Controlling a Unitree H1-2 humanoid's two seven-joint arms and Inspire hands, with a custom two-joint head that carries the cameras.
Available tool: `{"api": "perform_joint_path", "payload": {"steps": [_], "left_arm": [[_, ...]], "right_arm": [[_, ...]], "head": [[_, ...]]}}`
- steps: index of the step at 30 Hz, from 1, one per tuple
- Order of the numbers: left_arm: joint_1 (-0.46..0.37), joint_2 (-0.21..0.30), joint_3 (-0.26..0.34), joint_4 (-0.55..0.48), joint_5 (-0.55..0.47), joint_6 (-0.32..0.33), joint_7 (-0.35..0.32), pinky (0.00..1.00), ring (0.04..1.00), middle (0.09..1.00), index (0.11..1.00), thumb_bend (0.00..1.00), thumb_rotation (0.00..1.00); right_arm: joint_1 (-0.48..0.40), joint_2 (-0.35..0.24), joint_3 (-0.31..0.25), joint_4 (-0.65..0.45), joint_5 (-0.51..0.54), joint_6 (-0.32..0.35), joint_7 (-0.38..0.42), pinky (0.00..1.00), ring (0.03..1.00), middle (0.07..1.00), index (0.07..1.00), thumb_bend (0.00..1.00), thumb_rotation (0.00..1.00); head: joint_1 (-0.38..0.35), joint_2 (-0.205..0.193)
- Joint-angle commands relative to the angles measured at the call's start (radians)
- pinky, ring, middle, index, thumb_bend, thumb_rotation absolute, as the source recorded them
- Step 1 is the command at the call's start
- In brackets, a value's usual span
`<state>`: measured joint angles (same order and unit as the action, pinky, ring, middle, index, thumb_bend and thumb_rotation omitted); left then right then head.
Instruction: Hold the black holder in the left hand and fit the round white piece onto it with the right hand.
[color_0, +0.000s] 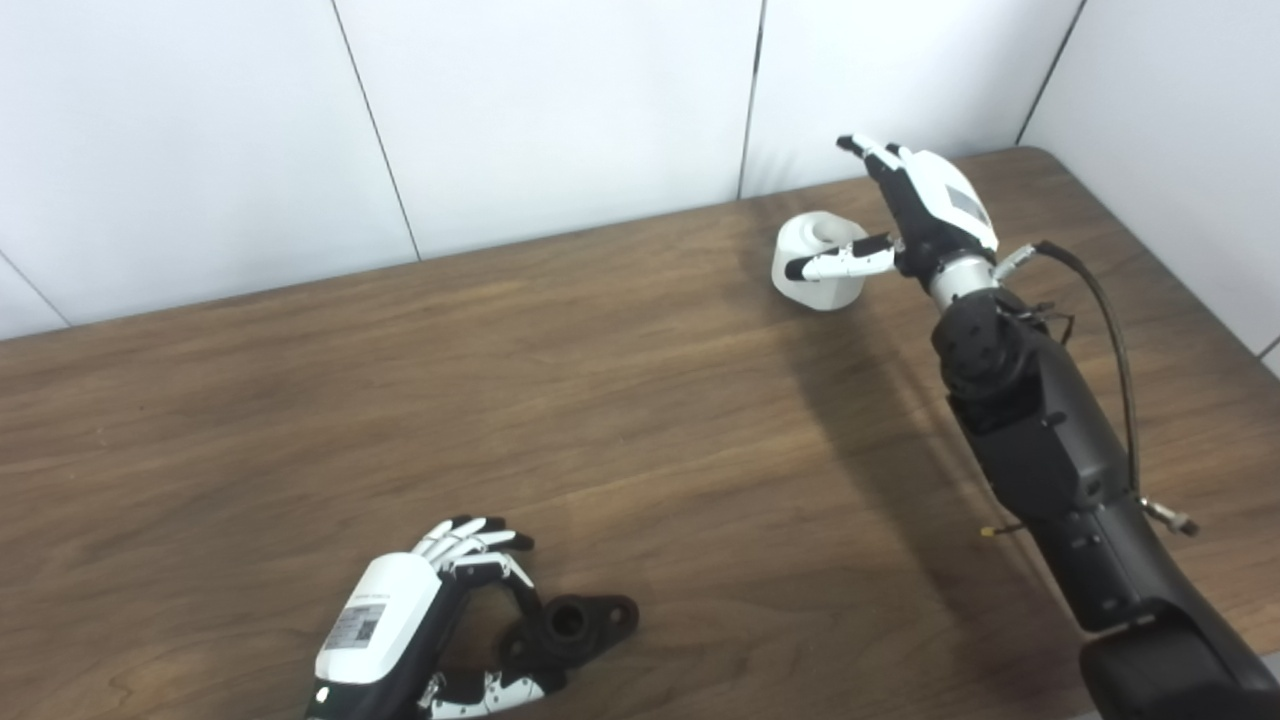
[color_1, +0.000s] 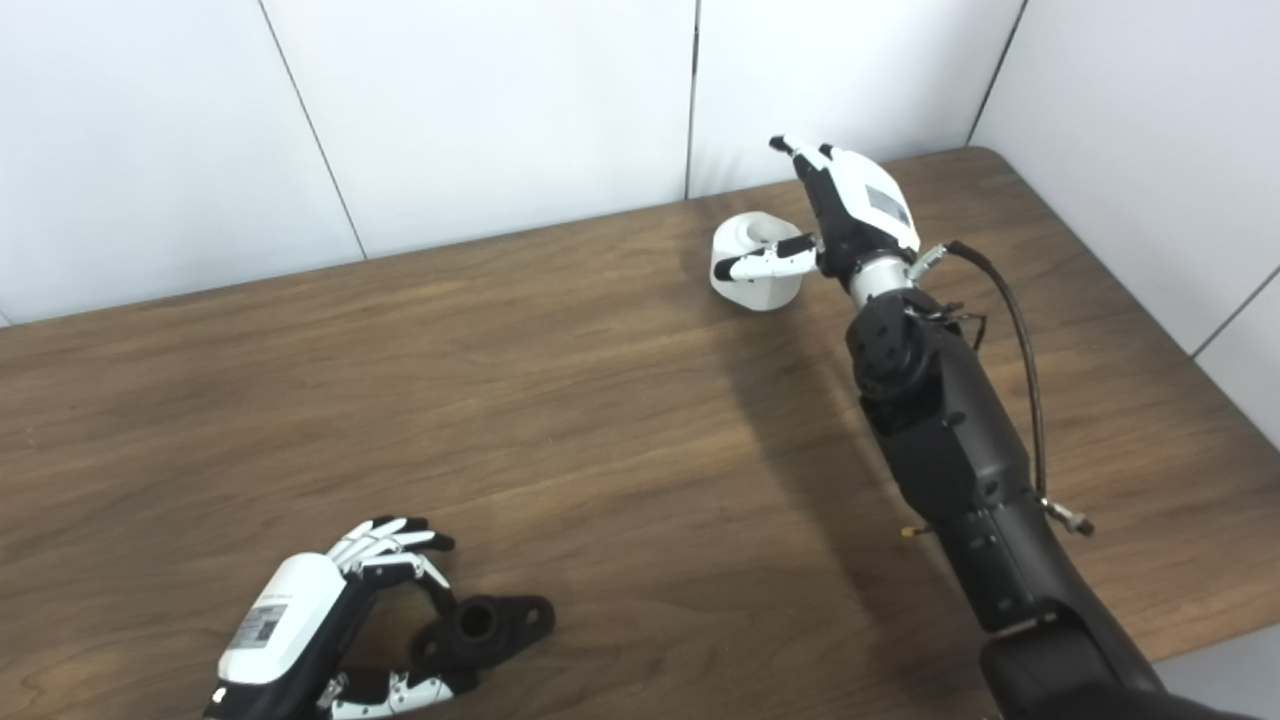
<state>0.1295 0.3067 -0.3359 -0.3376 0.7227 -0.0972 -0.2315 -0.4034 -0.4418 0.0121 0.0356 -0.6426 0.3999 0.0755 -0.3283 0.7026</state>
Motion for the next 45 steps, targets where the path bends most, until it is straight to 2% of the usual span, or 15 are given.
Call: {"api": "perform_joint_path", "payload": {"steps": [1,6,14,18,25,35,45], "left_arm": [[0.017,0.013,0.002,0.013,-0.004,0.036,-0.038,0.91,0.884,0.802,0.486,0.52,0.04],[0.020,0.013,0.003,0.006,0.002,0.037,-0.039,0.90,0.886,0.799,0.486,0.52,0.04],[0.020,0.013,0.004,0.005,0.003,0.032,-0.039,0.91,0.885,0.796,0.486,0.52,0.04],[0.019,0.013,0.004,0.001,0.010,0.042,-0.049,0.91,0.889,0.801,0.486,0.52,0.05],[0.020,0.013,0.002,0.006,0.013,0.025,-0.039,0.90,0.879,0.795,0.486,0.52,0.05],[0.020,0.010,-0.001,-0.004,0.021,0.041,-0.054,0.91,0.882,0.799,0.486,0.52,0.05],[0.017,0.011,0.002,-0.004,0.018,0.042,-0.055,0.91,0.877,0.794,0.486,0.52,0.05]], "right_arm": [[-0.059,-0.043,0.003,-0.002,-0.007,-0.014,-0.003,0.94,0.986,0.935,0.882,0.82,0.35],[-0.091,-0.055,0.032,0.030,-0.019,0.028,0.017,0.96,0.984,0.930,0.857,0.85,0.37],[-0.109,-0.057,0.067,0.056,-0.048,0.062,0.015,0.90,0.971,0.910,0.799,0.85,0.35],[-0.112,-0.056,0.065,0.070,-0.043,0.066,0.014,0.90,0.967,0.908,0.763,0.84,0.33],[-0.108,-0.065,0.078,0.097,-0.055,0.059,0.006,0.85,0.948,0.897,0.719,0.81,0.34],[-0.105,-0.058,0.062,0.109,-0.068,0.069,0.012,0.86,0.956,0.905,0.714,0.80,0.31],[-0.092,-0.065,0.061,0.098,-0.051,0.051,-0.010,0.82,0.944,0.891,0.681,0.75,0.30]], "head": [[-0.001,0.001],[-0.005,0.004],[-0.005,0.004],[-0.005,0.004],[-0.005,0.002],[-0.007,0.004],[-0.007,0.005]]}}
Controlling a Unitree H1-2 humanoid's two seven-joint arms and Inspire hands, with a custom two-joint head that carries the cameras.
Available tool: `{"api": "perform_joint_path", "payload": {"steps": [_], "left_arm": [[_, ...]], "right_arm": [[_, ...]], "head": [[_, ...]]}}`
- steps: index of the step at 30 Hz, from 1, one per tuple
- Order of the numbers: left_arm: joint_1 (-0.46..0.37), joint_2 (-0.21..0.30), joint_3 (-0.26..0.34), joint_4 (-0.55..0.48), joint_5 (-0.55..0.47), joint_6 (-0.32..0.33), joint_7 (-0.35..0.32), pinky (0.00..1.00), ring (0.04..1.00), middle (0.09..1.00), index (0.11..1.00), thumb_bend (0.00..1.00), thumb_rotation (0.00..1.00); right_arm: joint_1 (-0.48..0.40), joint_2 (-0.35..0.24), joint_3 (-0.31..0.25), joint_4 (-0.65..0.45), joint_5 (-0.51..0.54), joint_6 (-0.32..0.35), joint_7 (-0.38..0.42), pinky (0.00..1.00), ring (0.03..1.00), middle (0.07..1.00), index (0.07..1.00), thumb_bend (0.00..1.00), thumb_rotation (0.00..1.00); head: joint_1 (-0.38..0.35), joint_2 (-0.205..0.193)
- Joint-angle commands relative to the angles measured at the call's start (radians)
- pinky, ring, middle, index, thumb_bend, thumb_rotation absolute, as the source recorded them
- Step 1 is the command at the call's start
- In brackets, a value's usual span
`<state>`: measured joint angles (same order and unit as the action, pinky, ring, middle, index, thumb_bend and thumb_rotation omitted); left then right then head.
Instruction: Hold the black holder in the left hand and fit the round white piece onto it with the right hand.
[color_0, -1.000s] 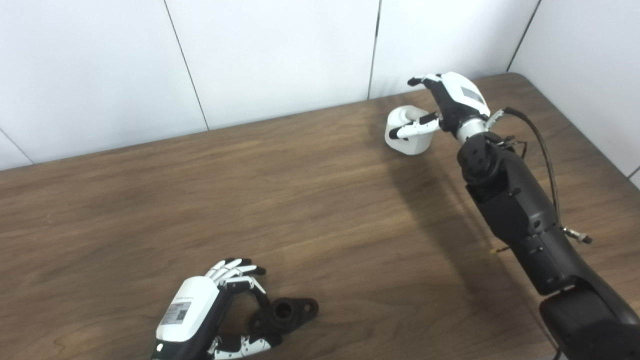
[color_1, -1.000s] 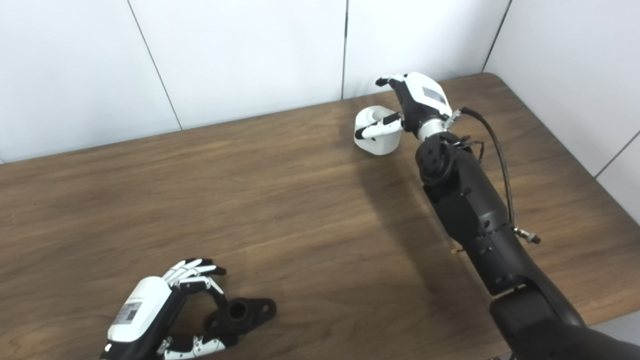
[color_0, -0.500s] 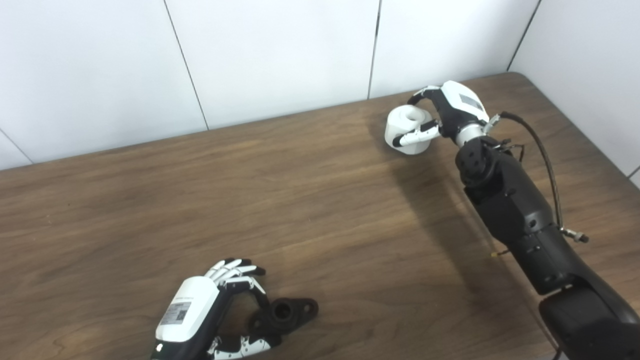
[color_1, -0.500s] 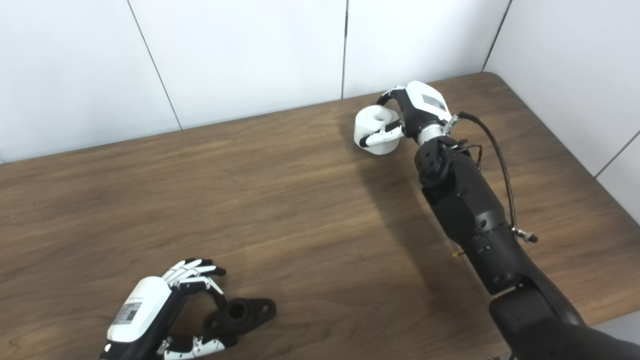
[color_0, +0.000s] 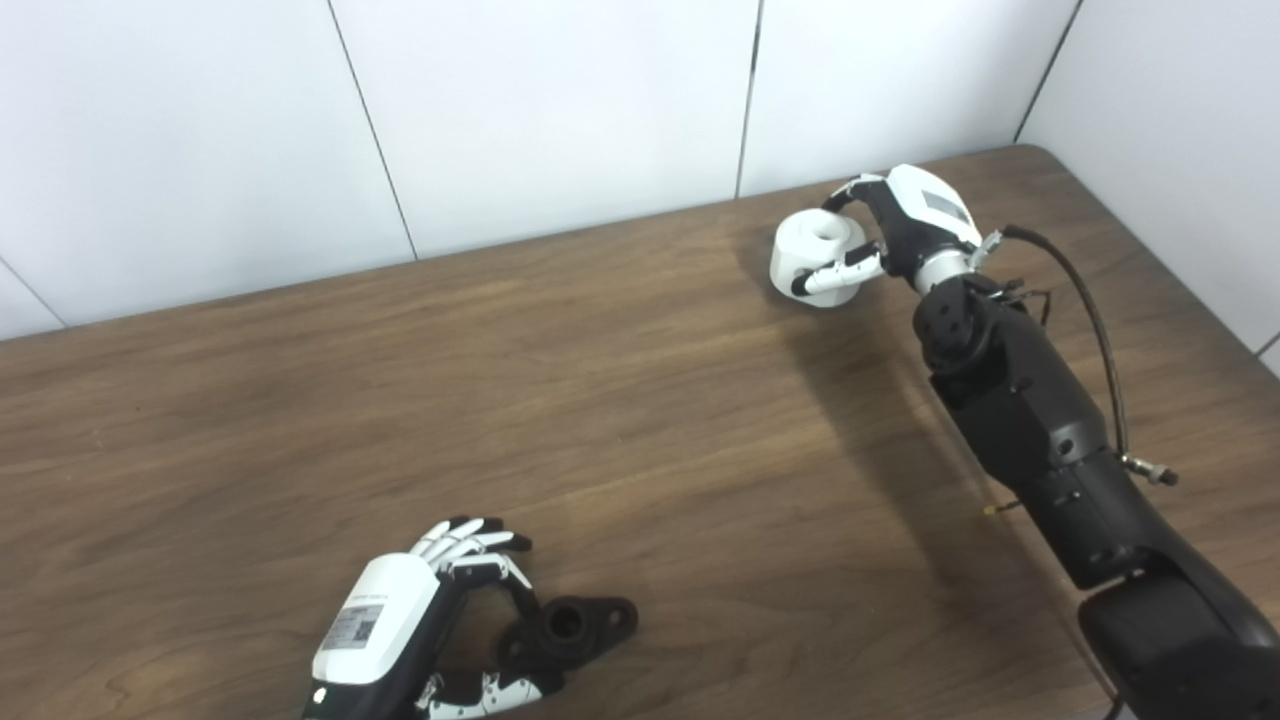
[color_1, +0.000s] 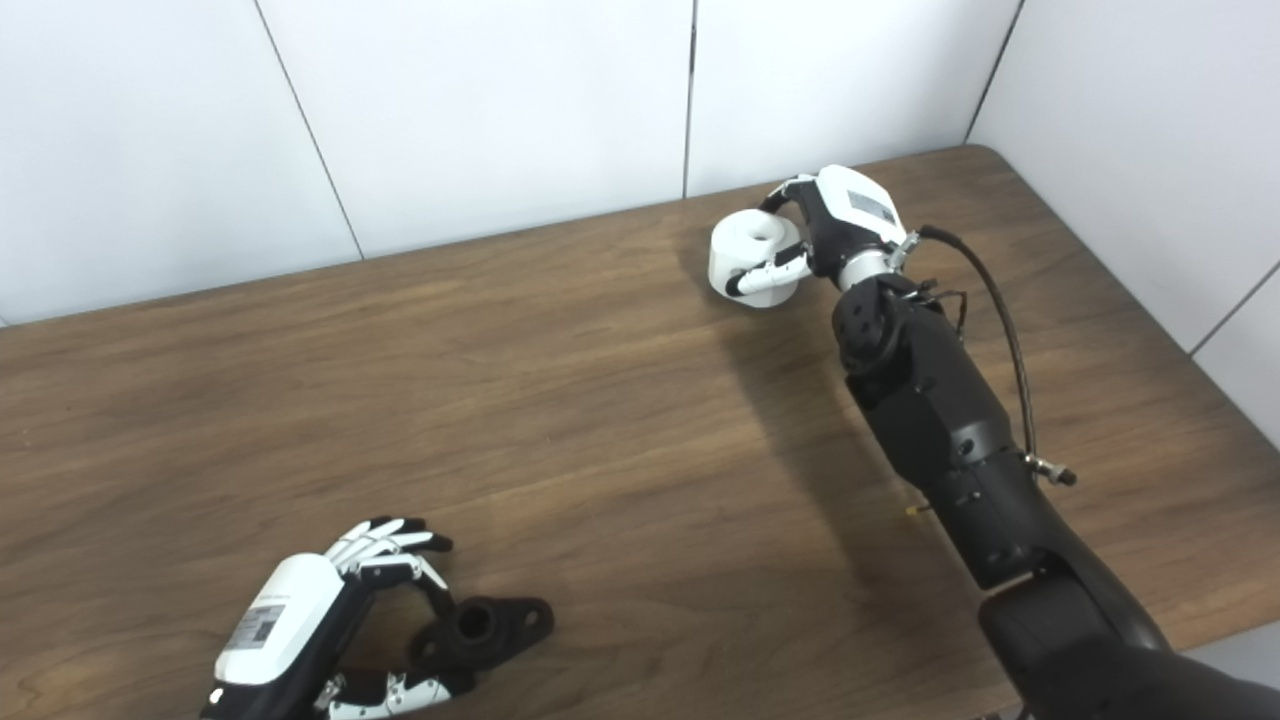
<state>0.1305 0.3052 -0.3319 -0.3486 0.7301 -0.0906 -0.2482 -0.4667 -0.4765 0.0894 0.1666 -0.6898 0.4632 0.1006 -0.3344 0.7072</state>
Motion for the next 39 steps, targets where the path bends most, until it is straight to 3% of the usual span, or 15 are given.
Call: {"api": "perform_joint_path", "payload": {"steps": [1,14,15,16,23,34,39], "left_arm": [[0.016,0.012,-0.003,0.006,0.011,0.039,-0.041,0.91,0.878,0.795,0.486,0.52,0.05],[0.017,0.014,-0.003,0.014,0.005,0.024,-0.029,0.90,0.871,0.790,0.486,0.52,0.05],[0.017,0.014,-0.003,0.014,0.005,0.025,-0.030,0.90,0.871,0.790,0.486,0.52,0.05],[0.017,0.013,-0.003,0.012,0.004,0.027,-0.031,0.90,0.871,0.790,0.486,0.52,0.05],[0.017,0.011,-0.003,0.010,0.006,0.027,-0.031,0.91,0.871,0.793,0.486,0.52,0.05],[0.013,0.006,-0.007,0.016,0.014,0.020,-0.022,0.91,0.874,0.792,0.486,0.52,0.05],[0.009,-0.001,-0.011,0.018,0.019,0.021,-0.021,0.91,0.874,0.792,0.486,0.52,0.05]], "right_arm": [[-0.028,-0.032,-0.018,-0.031,-0.001,-0.023,-0.043,0.81,0.938,0.883,0.673,0.75,0.30],[-0.013,-0.014,-0.050,-0.001,0.039,-0.102,-0.158,0.78,0.882,0.821,0.586,0.76,0.23],[-0.011,-0.012,-0.052,-0.001,0.043,-0.108,-0.167,0.79,0.882,0.818,0.530,0.62,0.18],[-0.010,-0.009,-0.055,0.001,0.047,-0.119,-0.180,0.78,0.879,0.813,0.511,0.57,0.17],[-0.009,-0.018,-0.044,0.030,0.043,-0.181,-0.236,0.77,0.850,0.764,0.484,0.52,0.14],[0.004,-0.032,-0.039,0.006,0.049,-0.195,-0.219,0.77,0.857,0.772,0.483,0.53,0.14],[0.027,-0.060,-0.028,-0.130,0.050,-0.139,-0.100,0.76,0.852,0.765,0.483,0.53,0.14]], "head": [[0.001,0.002],[0.005,0.006],[0.005,0.006],[0.004,0.008],[0.005,0.009],[0.025,0.018],[0.088,0.046]]}}
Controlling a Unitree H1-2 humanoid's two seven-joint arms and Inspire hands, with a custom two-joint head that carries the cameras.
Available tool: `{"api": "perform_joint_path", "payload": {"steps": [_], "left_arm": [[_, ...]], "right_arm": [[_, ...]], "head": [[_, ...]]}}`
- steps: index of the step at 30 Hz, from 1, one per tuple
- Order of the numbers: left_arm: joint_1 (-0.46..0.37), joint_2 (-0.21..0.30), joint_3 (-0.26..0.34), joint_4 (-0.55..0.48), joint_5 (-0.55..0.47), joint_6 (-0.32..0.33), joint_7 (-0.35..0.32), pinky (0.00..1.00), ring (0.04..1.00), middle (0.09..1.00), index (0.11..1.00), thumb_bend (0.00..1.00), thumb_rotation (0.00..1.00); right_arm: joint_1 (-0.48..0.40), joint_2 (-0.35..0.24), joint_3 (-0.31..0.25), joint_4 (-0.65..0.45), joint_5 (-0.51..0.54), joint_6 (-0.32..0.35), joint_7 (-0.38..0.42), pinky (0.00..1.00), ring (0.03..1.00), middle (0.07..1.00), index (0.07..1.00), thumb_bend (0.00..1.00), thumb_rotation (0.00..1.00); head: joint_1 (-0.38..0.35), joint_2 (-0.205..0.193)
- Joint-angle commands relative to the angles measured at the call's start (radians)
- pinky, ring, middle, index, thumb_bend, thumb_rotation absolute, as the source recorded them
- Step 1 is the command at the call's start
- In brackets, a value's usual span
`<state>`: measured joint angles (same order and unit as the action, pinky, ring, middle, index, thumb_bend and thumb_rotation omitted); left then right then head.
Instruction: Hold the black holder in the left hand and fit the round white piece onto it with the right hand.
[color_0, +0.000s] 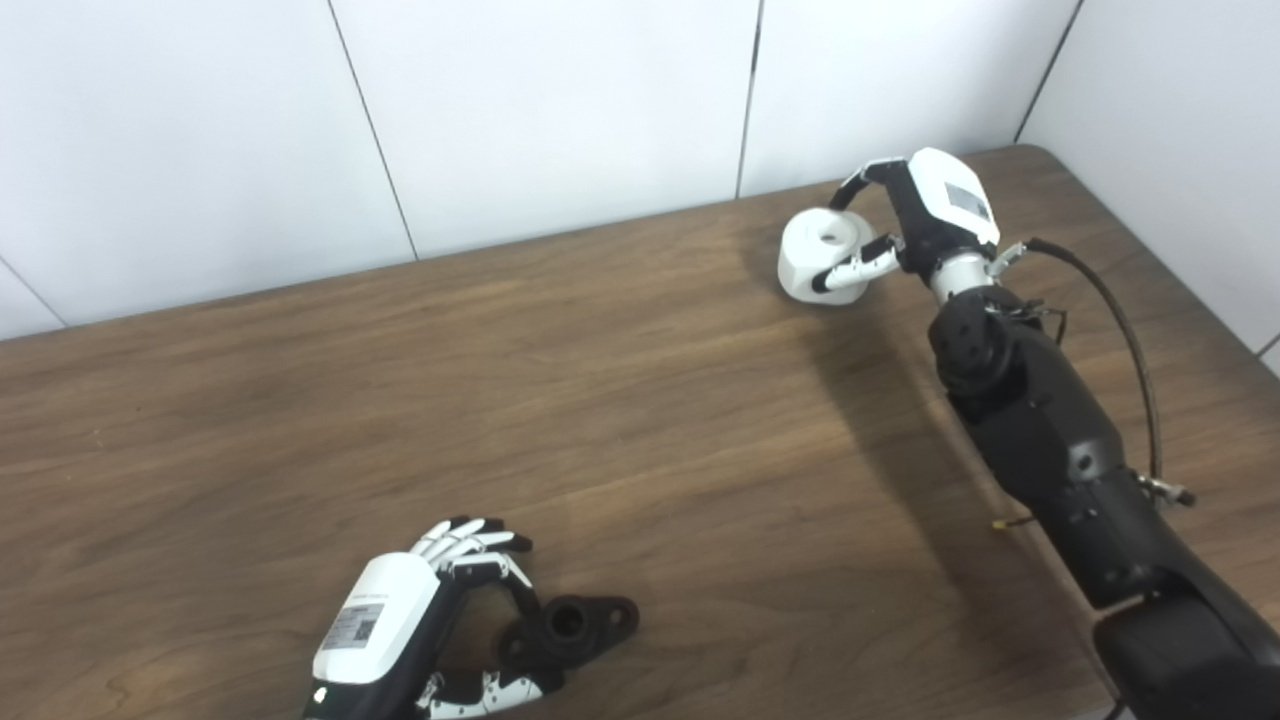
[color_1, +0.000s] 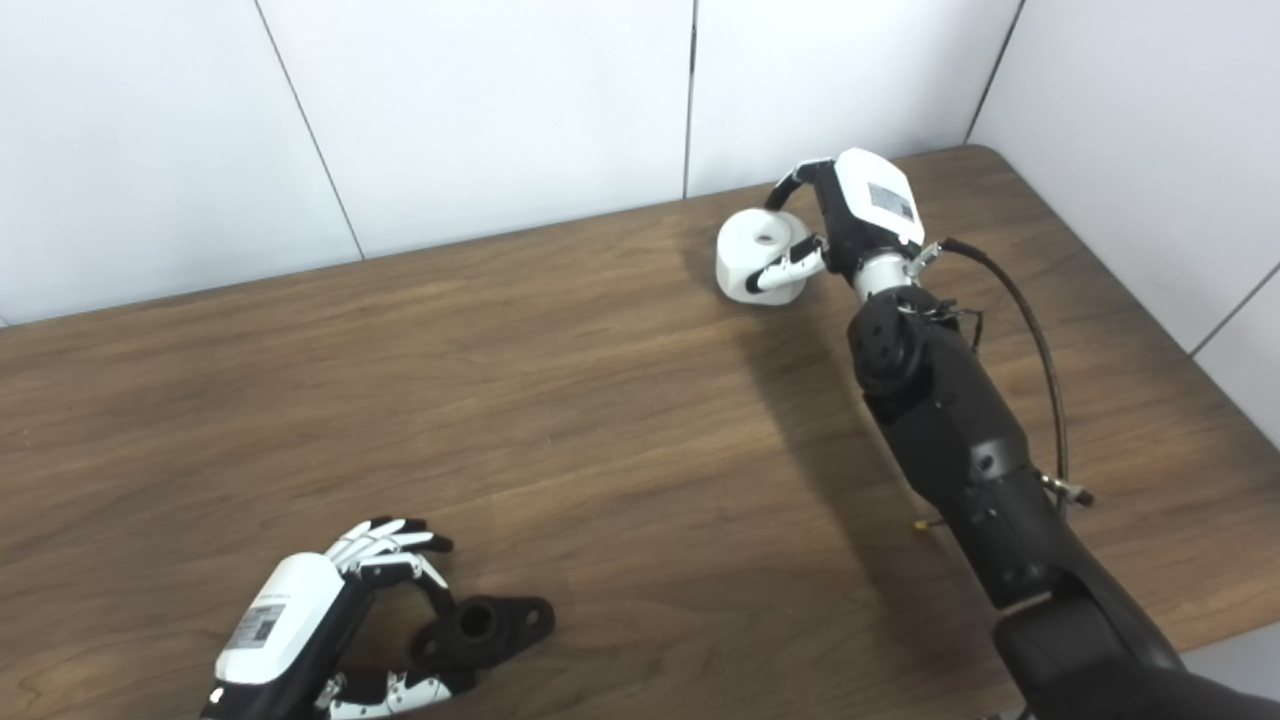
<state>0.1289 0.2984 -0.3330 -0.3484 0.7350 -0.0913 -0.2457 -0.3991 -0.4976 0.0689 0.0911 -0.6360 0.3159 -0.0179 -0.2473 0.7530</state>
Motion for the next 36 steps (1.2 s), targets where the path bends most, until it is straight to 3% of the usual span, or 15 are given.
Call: {"api": "perform_joint_path", "payload": {"steps": [1,5,10,19,28,36], "left_arm": [[0.010,0.004,-0.011,0.021,0.017,0.021,-0.023,0.91,0.875,0.793,0.486,0.52,0.05],[0.008,-0.003,-0.015,0.031,0.026,0.022,-0.020,0.92,0.885,0.801,0.486,0.52,0.05],[0.007,-0.008,-0.018,0.041,0.034,0.020,-0.015,0.95,0.894,0.807,0.487,0.52,0.05],[0.003,-0.016,-0.027,0.055,0.048,0.013,0.002,0.94,0.889,0.802,0.486,0.52,0.05],[-0.001,-0.027,-0.044,0.058,0.066,0.023,0.010,0.92,0.886,0.803,0.486,0.52,0.05],[-0.003,-0.050,-0.067,0.060,0.097,0.039,0.011,0.93,0.889,0.795,0.486,0.52,0.05]], "right_arm": [[-0.036,-0.046,-0.004,-0.091,-0.005,0.027,0.054,0.76,0.847,0.761,0.483,0.53,0.14],[-0.022,-0.082,0.019,-0.247,-0.023,0.092,0.191,0.80,0.862,0.770,0.483,0.53,0.14],[-0.006,-0.089,0.037,-0.399,-0.073,0.144,0.284,0.81,0.861,0.772,0.484,0.53,0.14],[0.044,-0.052,0.025,-0.602,-0.114,0.150,0.409,0.80,0.866,0.769,0.483,0.53,0.14],[0.122,0.019,0.046,-0.781,-0.147,0.145,0.515,0.79,0.856,0.760,0.482,0.53,0.14],[0.175,0.105,0.025,-0.931,-0.141,0.153,0.637,0.80,0.870,0.766,0.482,0.53,0.14]], "head": [[0.005,0.002],[0.046,0.019],[0.050,0.021],[0.071,0.013],[0.118,0.015],[0.181,0.029]]}}
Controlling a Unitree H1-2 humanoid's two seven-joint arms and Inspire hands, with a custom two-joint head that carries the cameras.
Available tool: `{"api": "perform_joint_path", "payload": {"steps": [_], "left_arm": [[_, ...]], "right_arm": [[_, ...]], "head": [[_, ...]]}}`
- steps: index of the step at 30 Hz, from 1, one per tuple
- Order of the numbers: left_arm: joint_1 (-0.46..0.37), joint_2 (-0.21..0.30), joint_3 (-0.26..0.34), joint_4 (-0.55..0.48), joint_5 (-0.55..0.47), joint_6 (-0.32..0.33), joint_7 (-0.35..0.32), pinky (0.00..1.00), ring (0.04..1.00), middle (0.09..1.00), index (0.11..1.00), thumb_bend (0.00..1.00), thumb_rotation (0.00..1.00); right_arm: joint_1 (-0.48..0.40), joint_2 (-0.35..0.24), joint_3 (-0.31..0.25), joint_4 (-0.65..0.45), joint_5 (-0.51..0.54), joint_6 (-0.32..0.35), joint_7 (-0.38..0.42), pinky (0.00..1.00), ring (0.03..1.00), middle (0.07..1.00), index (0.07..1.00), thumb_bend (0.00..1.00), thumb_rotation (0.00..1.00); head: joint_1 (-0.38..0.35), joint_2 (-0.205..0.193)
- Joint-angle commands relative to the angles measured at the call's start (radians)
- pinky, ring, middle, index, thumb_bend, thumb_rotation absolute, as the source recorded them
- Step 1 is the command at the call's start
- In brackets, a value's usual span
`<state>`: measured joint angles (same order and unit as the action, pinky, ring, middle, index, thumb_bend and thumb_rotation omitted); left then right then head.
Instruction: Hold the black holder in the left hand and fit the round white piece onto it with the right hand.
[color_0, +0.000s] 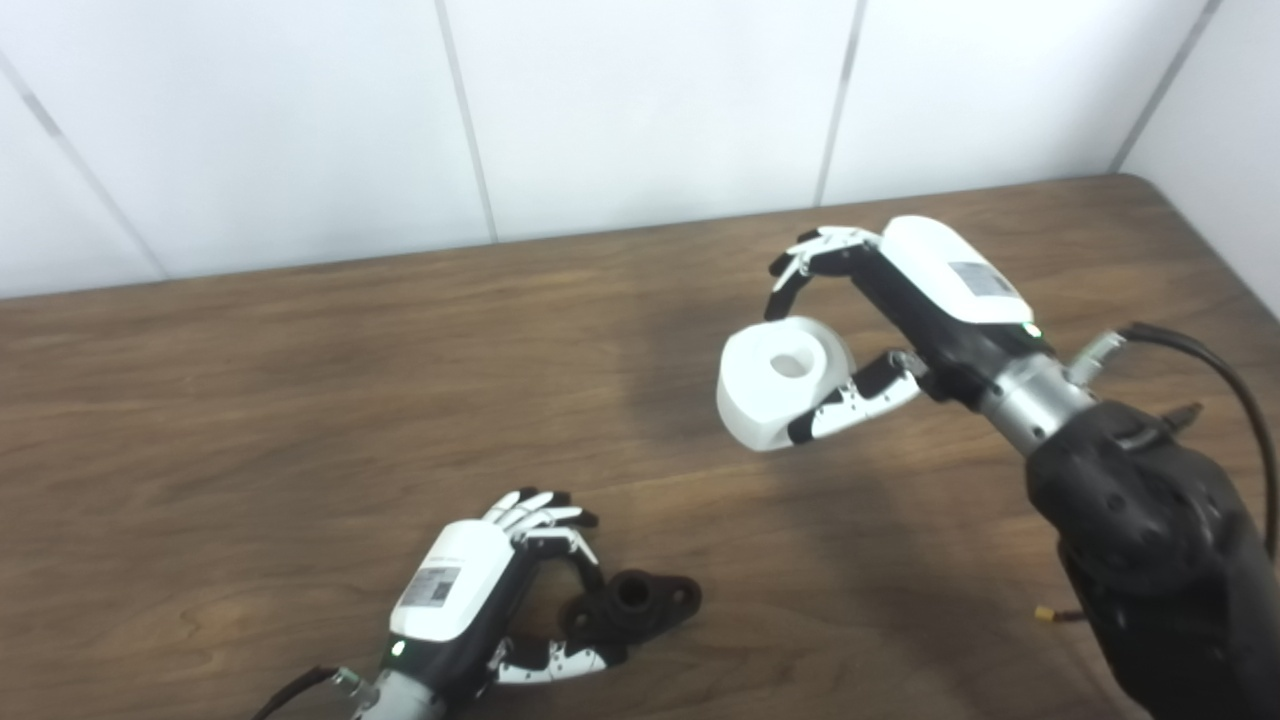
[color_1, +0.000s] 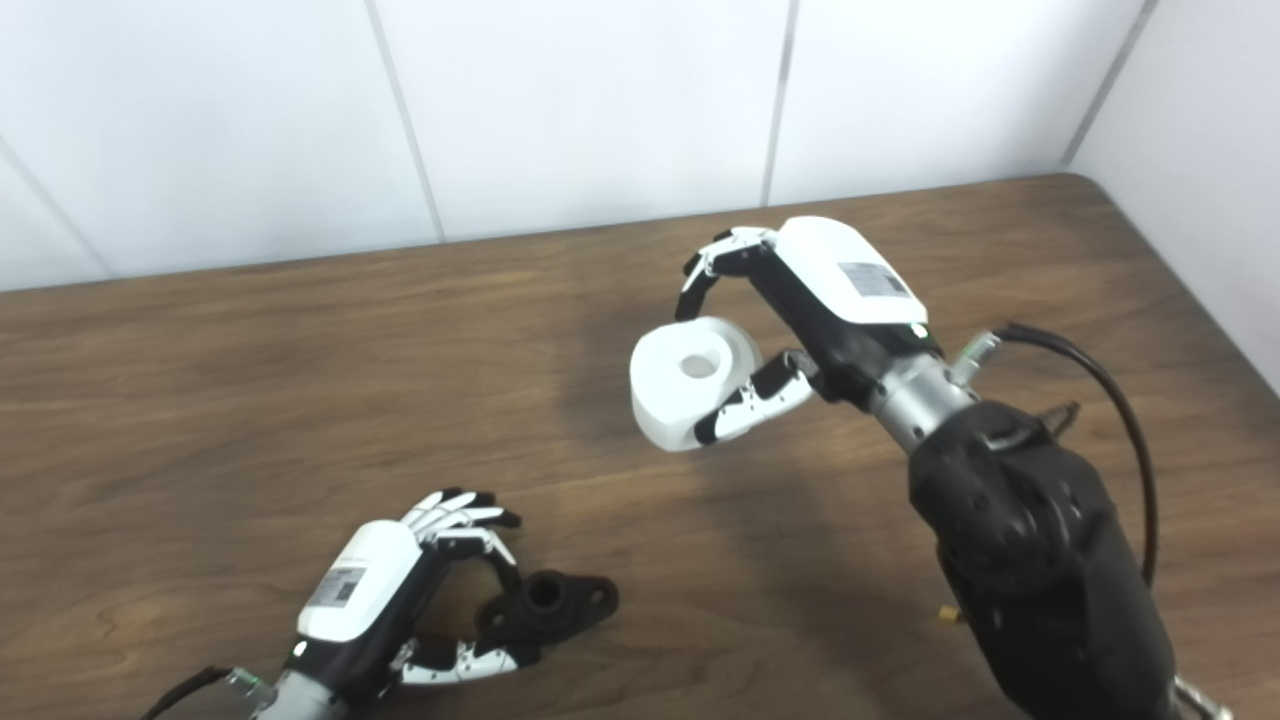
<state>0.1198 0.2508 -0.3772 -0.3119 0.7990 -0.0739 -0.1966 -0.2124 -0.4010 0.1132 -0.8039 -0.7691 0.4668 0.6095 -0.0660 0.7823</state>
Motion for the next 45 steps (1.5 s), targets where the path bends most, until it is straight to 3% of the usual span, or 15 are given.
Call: {"api": "perform_joint_path", "payload": {"steps": [1,7,12,27,45], "left_arm": [[0.005,-0.004,-0.026,0.020,0.037,0.028,-0.043,0.94,0.889,0.792,0.486,0.52,0.05],[-0.004,-0.013,-0.039,0.013,0.043,0.046,-0.047,0.95,0.893,0.797,0.486,0.52,0.05],[-0.015,-0.019,-0.045,0.007,0.043,0.060,-0.052,0.96,0.894,0.801,0.486,0.52,0.05],[-0.060,-0.026,-0.062,0.002,0.055,0.109,-0.085,0.97,0.917,0.808,0.487,0.52,0.05],[-0.073,-0.038,-0.072,0.008,0.063,0.116,-0.083,0.96,0.915,0.807,0.486,0.52,0.05]], "right_arm": [[-0.007,0.023,-0.026,-0.052,-0.008,0.002,0.031,0.81,0.876,0.769,0.482,0.53,0.14],[0.020,0.061,-0.012,-0.116,0.000,-0.012,0.087,0.80,0.871,0.760,0.482,0.52,0.14],[0.022,0.074,0.005,-0.141,-0.005,-0.021,0.114,0.81,0.858,0.751,0.481,0.52,0.14],[0.006,0.099,0.027,-0.145,0.002,-0.046,0.176,0.76,0.865,0.750,0.481,0.52,0.13],[0.035,0.096,0.056,-0.080,0.007,-0.101,0.158,0.81,0.877,0.755,0.481,0.52,0.13]], "head": [[0.005,0.004],[0.036,0.027],[0.053,0.077],[0.077,0.172],[0.102,0.189]]}}
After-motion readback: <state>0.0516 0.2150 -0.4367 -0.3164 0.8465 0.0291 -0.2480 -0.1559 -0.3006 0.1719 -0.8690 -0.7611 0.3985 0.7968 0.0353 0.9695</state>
